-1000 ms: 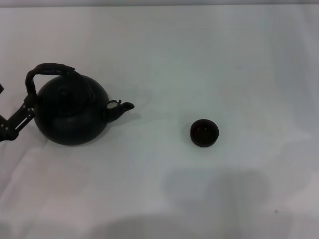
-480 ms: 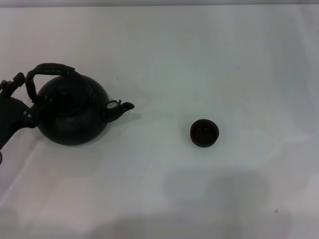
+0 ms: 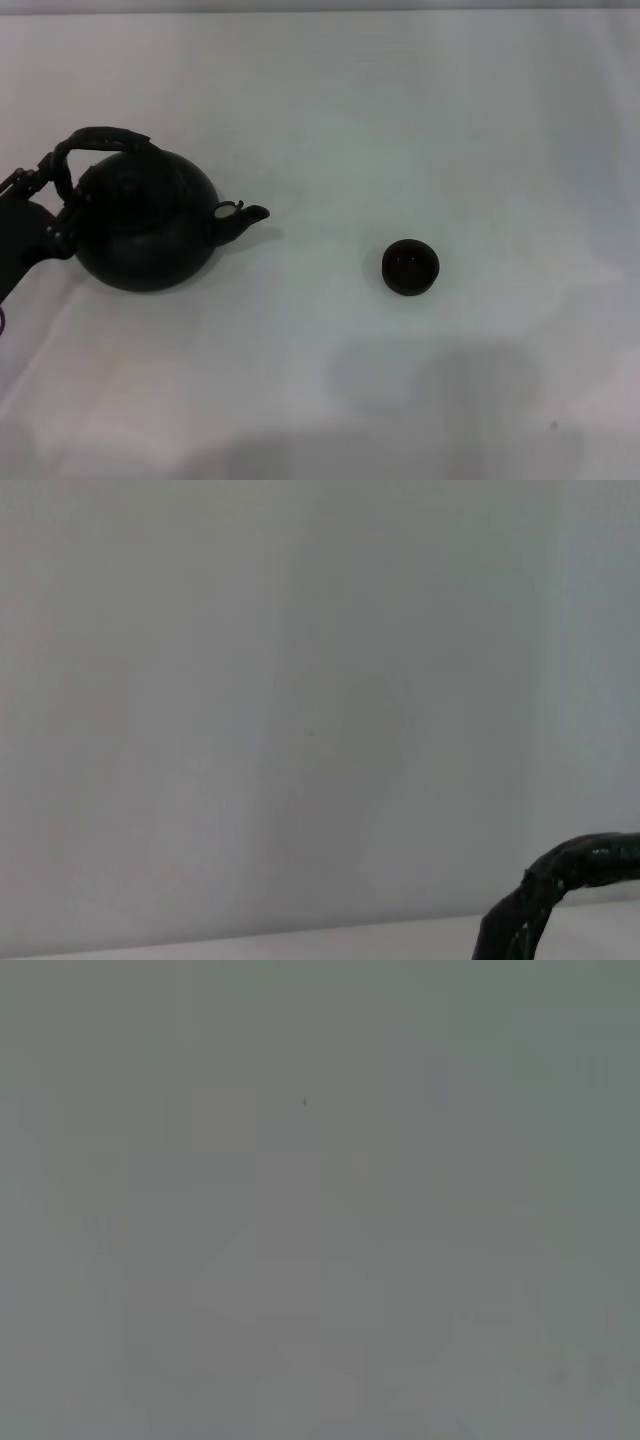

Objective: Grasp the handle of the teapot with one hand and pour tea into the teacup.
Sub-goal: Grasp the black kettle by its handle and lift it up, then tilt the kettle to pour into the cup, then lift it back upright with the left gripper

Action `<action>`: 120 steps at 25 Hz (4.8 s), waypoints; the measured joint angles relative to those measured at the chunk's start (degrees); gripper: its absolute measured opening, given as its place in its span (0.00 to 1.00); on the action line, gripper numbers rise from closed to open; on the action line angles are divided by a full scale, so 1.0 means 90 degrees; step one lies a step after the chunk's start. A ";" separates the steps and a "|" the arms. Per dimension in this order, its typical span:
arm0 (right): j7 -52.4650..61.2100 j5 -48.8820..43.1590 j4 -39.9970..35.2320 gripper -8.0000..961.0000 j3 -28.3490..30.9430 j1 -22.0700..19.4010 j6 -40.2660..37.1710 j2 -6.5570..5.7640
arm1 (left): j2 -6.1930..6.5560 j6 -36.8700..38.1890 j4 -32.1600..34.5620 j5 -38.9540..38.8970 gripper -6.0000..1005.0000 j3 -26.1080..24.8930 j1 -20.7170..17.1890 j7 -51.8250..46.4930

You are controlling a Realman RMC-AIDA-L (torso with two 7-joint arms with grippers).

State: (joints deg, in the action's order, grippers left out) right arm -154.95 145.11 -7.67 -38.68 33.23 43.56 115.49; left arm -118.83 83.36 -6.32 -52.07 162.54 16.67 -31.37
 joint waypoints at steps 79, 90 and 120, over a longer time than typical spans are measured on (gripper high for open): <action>0.0095 0.0000 -0.0025 0.87 0.0176 0.0121 -0.0153 0.0034 | -0.0039 -0.0705 0.1319 0.0262 0.11 0.0036 0.1812 0.2834; 0.0105 0.0000 0.0011 0.87 0.0176 0.0126 -0.0143 0.0042 | -0.0039 -0.0710 0.1479 0.0516 0.11 0.0036 0.1801 0.3257; 0.0244 0.0000 -0.0005 0.88 0.0177 0.0126 -0.0142 0.0032 | -0.0060 -0.1158 0.1878 0.0541 0.11 0.0025 0.1996 0.4429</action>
State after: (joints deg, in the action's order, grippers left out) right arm -152.75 145.11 -7.72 -37.09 34.36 42.28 115.77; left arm -119.37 72.93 10.58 -47.20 162.76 34.63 8.49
